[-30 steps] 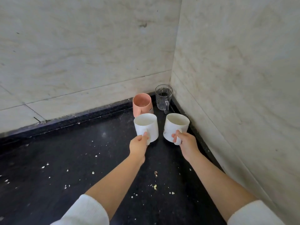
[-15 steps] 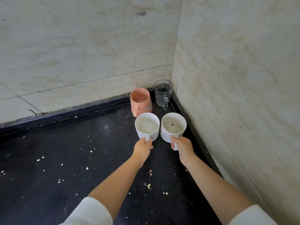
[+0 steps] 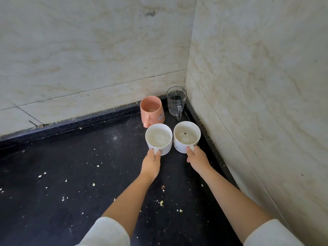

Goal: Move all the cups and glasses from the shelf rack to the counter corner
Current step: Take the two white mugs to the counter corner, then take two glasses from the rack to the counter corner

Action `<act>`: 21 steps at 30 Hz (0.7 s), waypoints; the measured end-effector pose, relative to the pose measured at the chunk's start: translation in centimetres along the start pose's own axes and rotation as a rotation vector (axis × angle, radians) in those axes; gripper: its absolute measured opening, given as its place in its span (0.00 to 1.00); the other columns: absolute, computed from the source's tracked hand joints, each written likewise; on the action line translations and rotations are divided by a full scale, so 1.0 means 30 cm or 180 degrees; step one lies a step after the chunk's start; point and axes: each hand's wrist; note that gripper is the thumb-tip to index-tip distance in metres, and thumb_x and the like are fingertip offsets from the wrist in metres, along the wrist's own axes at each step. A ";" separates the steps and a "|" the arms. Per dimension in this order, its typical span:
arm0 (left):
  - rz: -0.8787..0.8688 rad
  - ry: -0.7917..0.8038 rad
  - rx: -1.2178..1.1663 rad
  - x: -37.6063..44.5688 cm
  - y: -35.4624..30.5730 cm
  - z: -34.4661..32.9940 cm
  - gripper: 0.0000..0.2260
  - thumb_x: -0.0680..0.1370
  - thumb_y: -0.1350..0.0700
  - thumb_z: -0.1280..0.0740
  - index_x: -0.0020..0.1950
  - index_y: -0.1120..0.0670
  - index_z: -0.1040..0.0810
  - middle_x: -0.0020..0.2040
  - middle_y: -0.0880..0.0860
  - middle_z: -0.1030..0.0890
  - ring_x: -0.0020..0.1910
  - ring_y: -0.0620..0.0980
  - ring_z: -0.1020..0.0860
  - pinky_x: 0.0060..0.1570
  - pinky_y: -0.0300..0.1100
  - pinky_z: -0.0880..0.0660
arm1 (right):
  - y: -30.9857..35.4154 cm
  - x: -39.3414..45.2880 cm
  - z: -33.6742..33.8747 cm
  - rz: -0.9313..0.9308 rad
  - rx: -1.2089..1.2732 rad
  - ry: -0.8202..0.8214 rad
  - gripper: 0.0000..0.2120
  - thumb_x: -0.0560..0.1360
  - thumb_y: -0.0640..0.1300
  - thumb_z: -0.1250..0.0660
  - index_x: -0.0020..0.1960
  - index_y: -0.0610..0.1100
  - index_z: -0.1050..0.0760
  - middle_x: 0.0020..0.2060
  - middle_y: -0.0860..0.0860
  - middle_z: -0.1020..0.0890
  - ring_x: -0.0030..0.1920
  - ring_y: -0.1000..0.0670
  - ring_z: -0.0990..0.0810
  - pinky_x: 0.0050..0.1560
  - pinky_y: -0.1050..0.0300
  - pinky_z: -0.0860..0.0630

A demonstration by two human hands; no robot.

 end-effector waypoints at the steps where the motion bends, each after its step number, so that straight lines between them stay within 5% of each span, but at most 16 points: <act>1: 0.0031 0.0037 -0.0007 -0.002 -0.004 0.005 0.14 0.81 0.53 0.49 0.57 0.61 0.32 0.43 0.53 0.29 0.41 0.48 0.31 0.44 0.42 0.34 | 0.006 -0.006 0.001 -0.0018 -0.0046 -0.0021 0.14 0.80 0.47 0.48 0.36 0.46 0.35 0.33 0.51 0.28 0.42 0.48 0.28 0.45 0.57 0.35; 5: 0.0122 0.0077 0.0148 -0.031 -0.013 0.024 0.16 0.80 0.50 0.46 0.61 0.60 0.33 0.50 0.54 0.28 0.46 0.50 0.29 0.45 0.42 0.33 | 0.020 -0.040 -0.005 0.0056 -0.0615 -0.0666 0.13 0.77 0.44 0.42 0.52 0.34 0.28 0.50 0.40 0.22 0.52 0.40 0.24 0.44 0.54 0.31; 11: 0.0121 -0.0185 0.1325 -0.172 0.154 0.173 0.19 0.80 0.53 0.43 0.69 0.59 0.33 0.67 0.59 0.29 0.66 0.57 0.31 0.65 0.46 0.35 | 0.020 -0.159 -0.053 0.0723 -0.1827 -0.1476 0.15 0.71 0.38 0.36 0.55 0.32 0.30 0.59 0.36 0.26 0.61 0.37 0.29 0.59 0.42 0.32; 15: 0.0521 -0.0483 0.1996 -0.314 0.289 0.360 0.16 0.79 0.55 0.43 0.65 0.58 0.29 0.65 0.60 0.28 0.66 0.58 0.32 0.65 0.47 0.34 | 0.067 -0.269 -0.191 0.1718 -0.2422 -0.0891 0.15 0.71 0.38 0.37 0.57 0.35 0.28 0.64 0.39 0.29 0.67 0.39 0.33 0.68 0.41 0.38; 21: 0.1291 -0.1000 0.2318 -0.647 0.432 0.601 0.16 0.80 0.54 0.46 0.65 0.55 0.28 0.65 0.58 0.30 0.66 0.58 0.34 0.60 0.50 0.31 | 0.239 -0.498 -0.496 0.2784 -0.2992 0.0564 0.15 0.75 0.42 0.42 0.61 0.41 0.32 0.60 0.46 0.23 0.60 0.43 0.26 0.64 0.48 0.35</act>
Point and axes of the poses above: each hand's wrist, its own x-axis towards the middle knuckle, its own z-axis out of the back of the hand, y = z × x
